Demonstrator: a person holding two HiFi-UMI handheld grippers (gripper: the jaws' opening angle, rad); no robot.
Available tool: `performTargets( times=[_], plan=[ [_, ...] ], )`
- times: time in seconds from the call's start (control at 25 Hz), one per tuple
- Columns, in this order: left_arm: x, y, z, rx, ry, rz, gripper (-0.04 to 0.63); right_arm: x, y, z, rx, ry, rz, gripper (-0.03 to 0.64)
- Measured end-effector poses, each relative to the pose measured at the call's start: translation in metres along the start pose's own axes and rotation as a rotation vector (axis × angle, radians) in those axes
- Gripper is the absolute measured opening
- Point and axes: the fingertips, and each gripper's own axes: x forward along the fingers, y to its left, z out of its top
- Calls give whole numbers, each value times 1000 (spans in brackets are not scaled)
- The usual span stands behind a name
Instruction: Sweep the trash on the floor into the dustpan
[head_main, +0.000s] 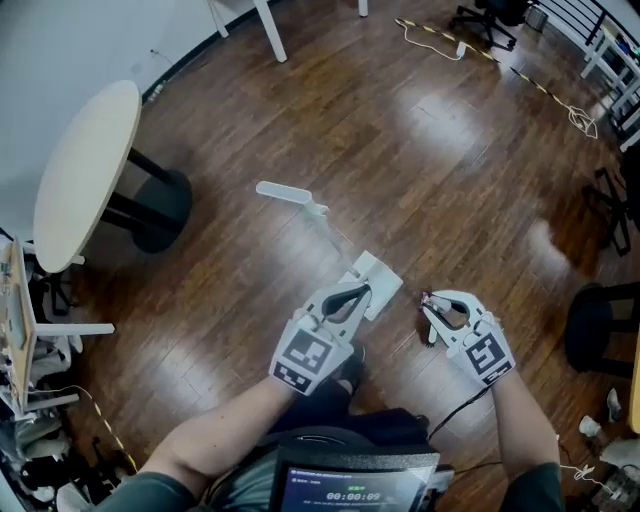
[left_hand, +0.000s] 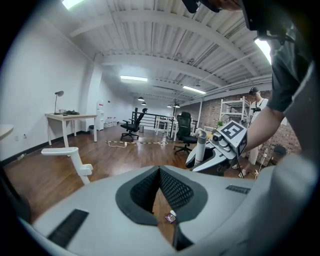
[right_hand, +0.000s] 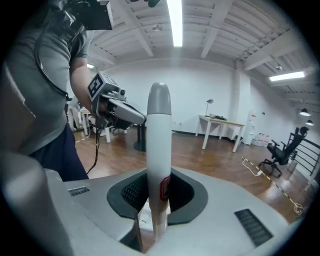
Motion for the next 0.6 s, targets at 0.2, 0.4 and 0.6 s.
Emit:
performTargets(
  times=[0.2,0.4,0.6],
  plan=[
    [-19,40,-6,-38,1,47,9,53,20,38,-17,-29,148,87],
    [-31,66,-4,-51,-12,74,9,94,14,81,37,-107,151,87],
    [-46,92,1,-56,-32,89,9,120,-9,129,92,-213,43,87]
  ],
)
